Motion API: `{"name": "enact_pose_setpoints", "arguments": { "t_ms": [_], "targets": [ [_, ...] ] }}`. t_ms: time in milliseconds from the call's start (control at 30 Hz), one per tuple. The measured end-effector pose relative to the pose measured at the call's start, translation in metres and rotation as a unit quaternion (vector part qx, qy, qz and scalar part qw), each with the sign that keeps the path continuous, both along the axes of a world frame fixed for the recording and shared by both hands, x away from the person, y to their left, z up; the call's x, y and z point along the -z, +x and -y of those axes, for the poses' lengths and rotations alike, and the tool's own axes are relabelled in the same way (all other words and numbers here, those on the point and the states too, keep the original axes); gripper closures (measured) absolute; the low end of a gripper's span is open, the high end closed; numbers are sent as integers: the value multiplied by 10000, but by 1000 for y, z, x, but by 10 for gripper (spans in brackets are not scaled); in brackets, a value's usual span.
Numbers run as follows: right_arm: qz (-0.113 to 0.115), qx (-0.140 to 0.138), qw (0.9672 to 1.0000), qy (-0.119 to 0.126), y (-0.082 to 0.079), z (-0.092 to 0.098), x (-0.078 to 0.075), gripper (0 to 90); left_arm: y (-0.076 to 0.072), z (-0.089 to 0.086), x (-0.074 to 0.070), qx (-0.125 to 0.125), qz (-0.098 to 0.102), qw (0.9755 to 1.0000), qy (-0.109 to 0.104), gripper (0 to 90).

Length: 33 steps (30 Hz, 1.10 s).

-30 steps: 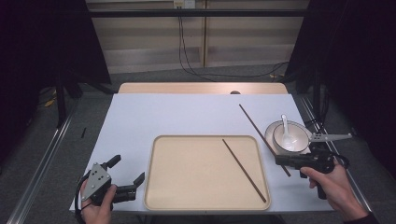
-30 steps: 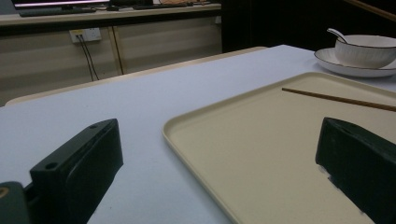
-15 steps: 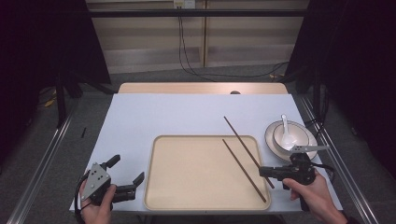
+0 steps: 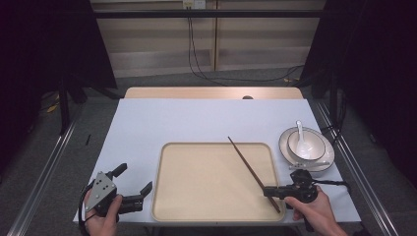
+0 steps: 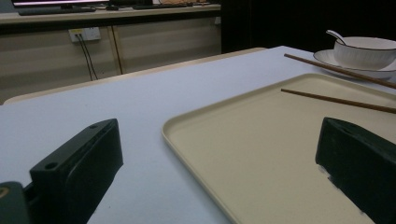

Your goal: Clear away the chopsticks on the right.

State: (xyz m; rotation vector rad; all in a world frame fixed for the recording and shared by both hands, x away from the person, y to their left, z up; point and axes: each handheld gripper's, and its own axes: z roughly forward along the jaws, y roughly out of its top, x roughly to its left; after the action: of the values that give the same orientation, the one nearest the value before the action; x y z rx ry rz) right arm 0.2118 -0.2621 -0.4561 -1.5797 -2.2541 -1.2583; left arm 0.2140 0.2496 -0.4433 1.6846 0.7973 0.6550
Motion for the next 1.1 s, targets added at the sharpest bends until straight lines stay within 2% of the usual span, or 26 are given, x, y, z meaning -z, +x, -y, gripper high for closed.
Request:
{"name": "enact_pose_setpoints", "arguments": {
  "t_ms": [167, 233, 300, 400, 633, 1100],
  "targets": [
    [-177, -20, 9998, -96, 0, -6, 8, 851, 0, 0, 0, 20, 5, 10000, -14, 7],
    [-266, -7, 9994, -207, -1, -9, 11, 850, 0, 1, 1, -1, -30, 9999, -109, 7],
    [-318, 43, 9989, -327, -1, -10, 13, 850, 0, 0, 1, 7, -29, 10000, -63, 7],
    [-341, 96, 9984, -444, -1, -10, 15, 850, 0, 0, 1, 6, -34, 10000, -26, 7],
    [-358, 153, 9979, -525, -2, -11, 14, 844, -1, -1, 1, 2, -26, 10000, -21, 7],
    [-276, 73, 9982, -520, -2, -11, 15, 829, -1, -1, 1, -35, -28, 10000, 17, 7]
  ]
}}
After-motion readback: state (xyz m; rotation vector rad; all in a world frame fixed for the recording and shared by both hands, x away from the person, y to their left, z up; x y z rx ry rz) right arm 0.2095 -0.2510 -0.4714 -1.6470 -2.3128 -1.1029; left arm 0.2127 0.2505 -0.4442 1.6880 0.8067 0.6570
